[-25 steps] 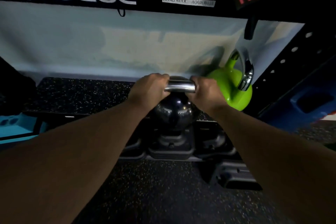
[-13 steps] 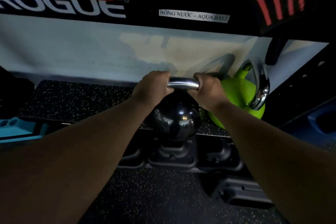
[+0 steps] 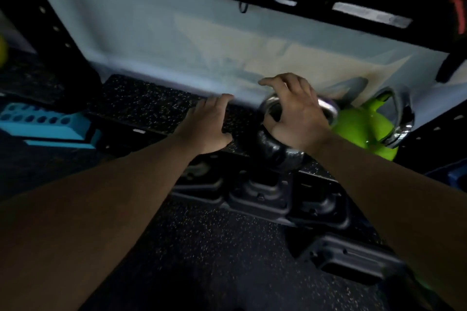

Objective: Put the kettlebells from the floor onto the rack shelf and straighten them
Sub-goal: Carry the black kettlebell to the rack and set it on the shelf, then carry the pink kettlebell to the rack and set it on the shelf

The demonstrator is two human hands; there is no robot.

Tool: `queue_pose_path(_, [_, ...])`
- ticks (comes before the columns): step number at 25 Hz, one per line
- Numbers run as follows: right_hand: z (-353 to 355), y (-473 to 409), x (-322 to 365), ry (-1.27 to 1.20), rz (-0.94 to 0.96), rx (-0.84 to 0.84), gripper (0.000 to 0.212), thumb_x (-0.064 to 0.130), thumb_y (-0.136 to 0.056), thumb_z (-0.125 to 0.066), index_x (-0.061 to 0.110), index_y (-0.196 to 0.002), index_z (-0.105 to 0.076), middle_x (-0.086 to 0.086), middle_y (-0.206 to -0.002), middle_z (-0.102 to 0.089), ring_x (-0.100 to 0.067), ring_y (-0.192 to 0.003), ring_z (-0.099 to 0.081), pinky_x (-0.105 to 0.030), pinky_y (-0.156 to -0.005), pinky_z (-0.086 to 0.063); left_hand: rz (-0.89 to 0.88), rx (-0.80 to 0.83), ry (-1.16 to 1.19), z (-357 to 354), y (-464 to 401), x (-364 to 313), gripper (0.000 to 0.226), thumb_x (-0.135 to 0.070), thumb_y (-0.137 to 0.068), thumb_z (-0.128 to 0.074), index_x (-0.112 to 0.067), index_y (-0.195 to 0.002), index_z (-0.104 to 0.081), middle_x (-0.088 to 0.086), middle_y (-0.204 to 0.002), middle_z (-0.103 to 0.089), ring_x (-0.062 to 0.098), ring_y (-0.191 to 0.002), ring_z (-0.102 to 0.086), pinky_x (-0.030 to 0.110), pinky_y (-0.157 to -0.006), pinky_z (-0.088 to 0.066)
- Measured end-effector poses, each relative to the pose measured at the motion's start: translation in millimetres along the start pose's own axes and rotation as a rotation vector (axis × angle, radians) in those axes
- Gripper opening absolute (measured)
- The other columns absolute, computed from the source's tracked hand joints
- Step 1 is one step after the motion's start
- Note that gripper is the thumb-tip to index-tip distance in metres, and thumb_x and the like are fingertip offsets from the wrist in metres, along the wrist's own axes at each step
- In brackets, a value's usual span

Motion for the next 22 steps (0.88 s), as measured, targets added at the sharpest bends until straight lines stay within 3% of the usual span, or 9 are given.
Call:
queue_pose_path(10, [-139.7, 116.9, 220.1, -0.115, 0.061, 0.382, 0.049, 0.031, -0.089, -0.059, 0.032, -0.135, -0.042, -0.004, -0.131, -0.051, -0.03, -0.122, -0.045, -0.048, -0.105, -0.033, 0.191, 0.188, -0.027, 6.2, 262.0, 192.5, 0.051, -0.029, -0.085, -0.068, -0.024, -0.132, -0.049, 0.004, -0.131, -0.048, 0.027, -0.127, -0.041, 0.045, -0.105, -0.037])
queue_pose_path(14, [-216.5, 206.0, 251.6, -0.143, 0.055, 0.578, 0.048, 0.03, -0.085, -0.06, 0.03, -0.132, -0.05, -0.001, -0.135, -0.054, -0.024, -0.127, -0.048, -0.045, -0.105, -0.039, 0.292, 0.363, 0.086, -66.9, 360.3, 238.0, 0.05, -0.026, -0.081, -0.067, -0.025, -0.128, -0.053, 0.001, -0.133, -0.052, 0.024, -0.125, -0.049, 0.047, -0.104, -0.043])
queue_pose_path(17, [-279.6, 282.6, 257.0, -0.139, 0.116, 0.743, 0.047, 0.02, -0.081, -0.065, 0.022, -0.127, -0.057, -0.004, -0.127, -0.061, -0.024, -0.117, -0.057, -0.039, -0.096, -0.048, 0.413, 0.497, 0.168, -144.2, 427.7, 258.0, 0.053, -0.025, -0.077, -0.069, -0.024, -0.128, -0.054, 0.002, -0.134, -0.054, 0.025, -0.122, -0.053, 0.046, -0.101, -0.047])
queue_pose_path(20, [-333.1, 341.9, 245.3, -0.092, 0.146, 0.867, 0.046, 0.018, -0.077, -0.067, 0.019, -0.123, -0.062, -0.005, -0.118, -0.065, -0.026, -0.106, -0.062, -0.028, -0.083, -0.047, 0.464, 0.59, 0.191, -216.9, 473.2, 259.5, 0.061, -0.032, -0.071, -0.074, -0.026, -0.128, -0.054, 0.003, -0.132, -0.057, 0.025, -0.116, -0.057, 0.043, -0.096, -0.051])
queue_pose_path(22, [-364.3, 377.5, 234.6, -0.031, 0.161, 0.97, 0.048, 0.023, -0.075, -0.067, 0.022, -0.123, -0.06, -0.004, -0.12, -0.064, -0.029, -0.108, -0.061, -0.03, -0.085, -0.047, 0.45, 0.631, 0.189, -256.7, 491.8, 251.1, 0.063, -0.033, -0.071, -0.073, -0.026, -0.131, -0.054, 0.003, -0.13, -0.059, 0.025, -0.114, -0.059, 0.041, -0.093, -0.053])
Point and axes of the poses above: each hand's wrist, its own y-axis away from the middle knuckle, its own z-axis out of the back of the hand, x = y × z, the point moved 8 cm from there along -y, towards the middle knuckle
